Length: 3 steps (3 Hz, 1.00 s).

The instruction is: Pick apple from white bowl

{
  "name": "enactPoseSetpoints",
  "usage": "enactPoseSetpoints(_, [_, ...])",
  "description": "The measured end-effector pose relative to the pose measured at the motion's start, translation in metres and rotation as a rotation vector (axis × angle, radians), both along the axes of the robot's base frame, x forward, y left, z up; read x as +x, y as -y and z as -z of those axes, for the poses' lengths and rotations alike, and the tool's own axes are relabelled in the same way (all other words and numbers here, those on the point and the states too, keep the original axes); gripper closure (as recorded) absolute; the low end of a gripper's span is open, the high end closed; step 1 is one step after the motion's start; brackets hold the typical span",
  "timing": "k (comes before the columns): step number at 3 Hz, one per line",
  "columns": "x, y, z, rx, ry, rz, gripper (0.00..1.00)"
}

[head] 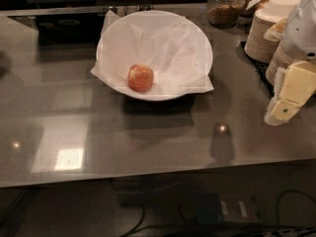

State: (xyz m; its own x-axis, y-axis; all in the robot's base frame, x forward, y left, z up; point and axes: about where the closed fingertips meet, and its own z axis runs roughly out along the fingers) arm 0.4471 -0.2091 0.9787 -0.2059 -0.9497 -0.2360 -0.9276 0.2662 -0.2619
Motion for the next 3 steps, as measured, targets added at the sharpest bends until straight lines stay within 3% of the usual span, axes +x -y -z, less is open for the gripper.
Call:
enactPoseSetpoints(2, [0.054,-0.06,-0.007,0.084,0.088,-0.143,0.0])
enactPoseSetpoints(3, [0.069,-0.097,-0.006,0.106,0.099,-0.236,0.0])
